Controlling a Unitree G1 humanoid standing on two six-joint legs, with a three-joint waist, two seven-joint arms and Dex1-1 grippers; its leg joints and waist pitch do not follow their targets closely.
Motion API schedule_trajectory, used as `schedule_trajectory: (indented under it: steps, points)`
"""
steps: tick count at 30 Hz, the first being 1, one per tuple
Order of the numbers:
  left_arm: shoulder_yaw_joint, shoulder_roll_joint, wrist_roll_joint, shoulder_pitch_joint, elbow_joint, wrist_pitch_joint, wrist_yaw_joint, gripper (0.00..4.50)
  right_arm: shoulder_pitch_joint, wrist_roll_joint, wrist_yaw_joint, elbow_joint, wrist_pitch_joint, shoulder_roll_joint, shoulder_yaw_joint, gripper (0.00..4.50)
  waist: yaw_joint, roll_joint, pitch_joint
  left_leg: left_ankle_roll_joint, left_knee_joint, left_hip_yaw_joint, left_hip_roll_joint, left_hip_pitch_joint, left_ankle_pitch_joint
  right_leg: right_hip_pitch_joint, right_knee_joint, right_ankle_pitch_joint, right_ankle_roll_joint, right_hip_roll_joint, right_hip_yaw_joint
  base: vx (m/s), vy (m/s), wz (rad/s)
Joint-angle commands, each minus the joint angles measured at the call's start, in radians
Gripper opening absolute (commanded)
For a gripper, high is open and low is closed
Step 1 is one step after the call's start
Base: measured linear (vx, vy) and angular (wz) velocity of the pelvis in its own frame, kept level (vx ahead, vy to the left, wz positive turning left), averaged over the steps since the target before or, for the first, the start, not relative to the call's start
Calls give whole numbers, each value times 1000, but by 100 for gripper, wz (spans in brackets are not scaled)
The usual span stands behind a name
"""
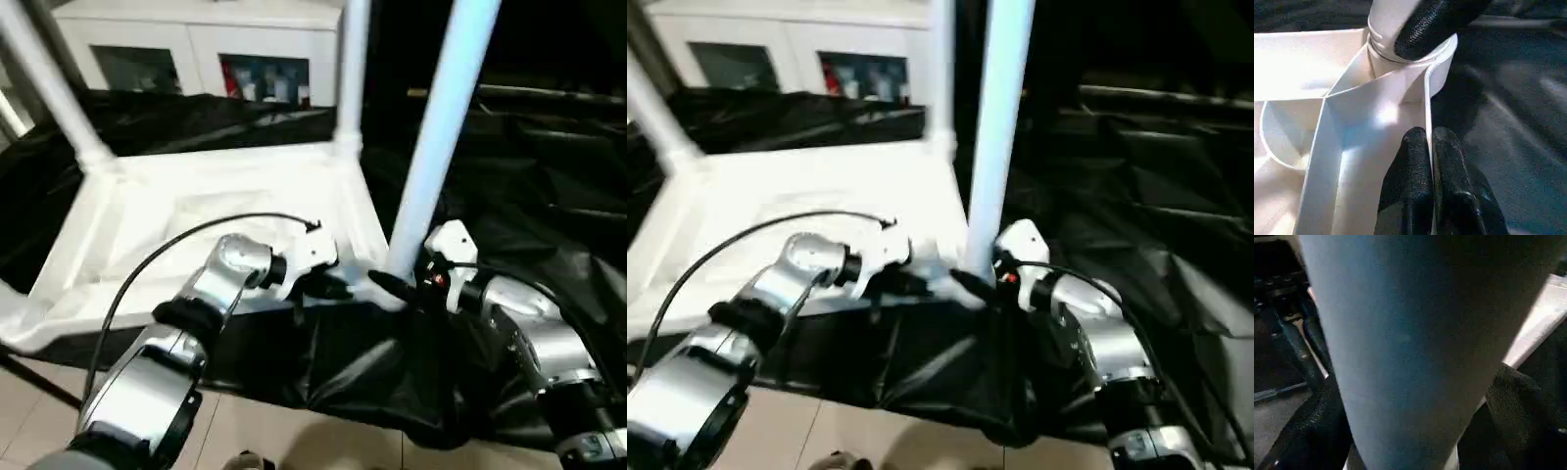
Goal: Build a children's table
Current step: Rotate leg to tighten
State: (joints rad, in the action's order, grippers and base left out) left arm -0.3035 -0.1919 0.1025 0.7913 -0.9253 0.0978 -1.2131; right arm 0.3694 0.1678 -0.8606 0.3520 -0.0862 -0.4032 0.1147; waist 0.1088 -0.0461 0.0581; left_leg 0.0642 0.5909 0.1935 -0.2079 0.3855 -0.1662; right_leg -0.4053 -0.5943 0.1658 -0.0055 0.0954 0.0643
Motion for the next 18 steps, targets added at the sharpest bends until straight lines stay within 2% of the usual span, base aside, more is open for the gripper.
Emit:
schedule_trajectory:
  steps: [1, 2, 3, 11, 12, 18]
  points:
    - [-6, 0, -19, 11, 40, 8, -25, 0, -3, -7, -9, -8, -17, -13, 7, 391, -7, 6, -73, -51, -72, -9, -24, -24, -281, 47, 70, 228, -236, 47, -32, 0, 0, 0]
    - [-6, -2, -18, 12, 39, 8, -23, 0, -3, -9, -13, -7, -16, -15, 9, 391, -6, 13, -74, -51, -72, -10, -23, -22, -273, 48, 69, 232, -231, 48, -32, 0, 0, 0]
    - [-5, -7, -15, 10, 43, 7, -19, 0, -7, -20, -19, -9, -12, -20, 14, 391, -5, 14, -74, -53, -71, -10, -22, -21, -263, 48, 69, 231, -227, 49, -33, 0, 0, 0]
    - [-1, -23, -15, -14, 92, -27, -28, 0, -44, -5, -94, -65, -47, -67, 35, 391, -3, 16, -75, -76, -68, -9, -22, -16, -224, 52, 65, 203, -224, 47, -32, 0, 0, 0]
    - [-1, -24, -15, -15, 92, -28, -27, 0, -47, -4, -96, -68, -48, -70, 35, 391, -3, 18, -75, -76, -67, -9, -21, -16, -225, 51, 67, 214, -221, 47, -32, 0, 0, 0]
    - [1, -27, -13, -13, 93, -33, -24, 0, -27, -3, -68, -36, -40, -57, 5, 391, -7, 13, -74, -61, -69, -10, -21, -19, -249, 47, 74, 265, -211, 47, -31, 0, 0, 0]
